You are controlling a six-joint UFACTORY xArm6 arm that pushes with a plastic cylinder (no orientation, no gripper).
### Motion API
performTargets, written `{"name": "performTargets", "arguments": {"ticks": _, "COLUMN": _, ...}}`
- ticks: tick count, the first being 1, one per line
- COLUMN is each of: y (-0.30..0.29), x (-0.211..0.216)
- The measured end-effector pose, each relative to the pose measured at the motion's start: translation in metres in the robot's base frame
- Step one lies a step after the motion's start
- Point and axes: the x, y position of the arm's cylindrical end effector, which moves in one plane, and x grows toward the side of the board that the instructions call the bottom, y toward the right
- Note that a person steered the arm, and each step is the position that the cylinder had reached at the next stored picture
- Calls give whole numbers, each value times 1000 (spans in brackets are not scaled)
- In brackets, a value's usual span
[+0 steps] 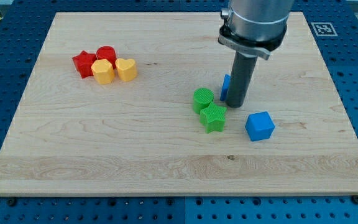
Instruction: Slide the green circle left a bit
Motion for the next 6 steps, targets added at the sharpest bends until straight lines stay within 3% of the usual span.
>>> {"name": "performTargets", "arguments": {"ticks": 2, "y": -5, "x": -39}}
{"name": "performTargets", "arguments": {"ticks": 4, "y": 1, "x": -2}}
{"name": "performTargets", "arguments": {"ticks": 6, "y": -57, "x": 19}}
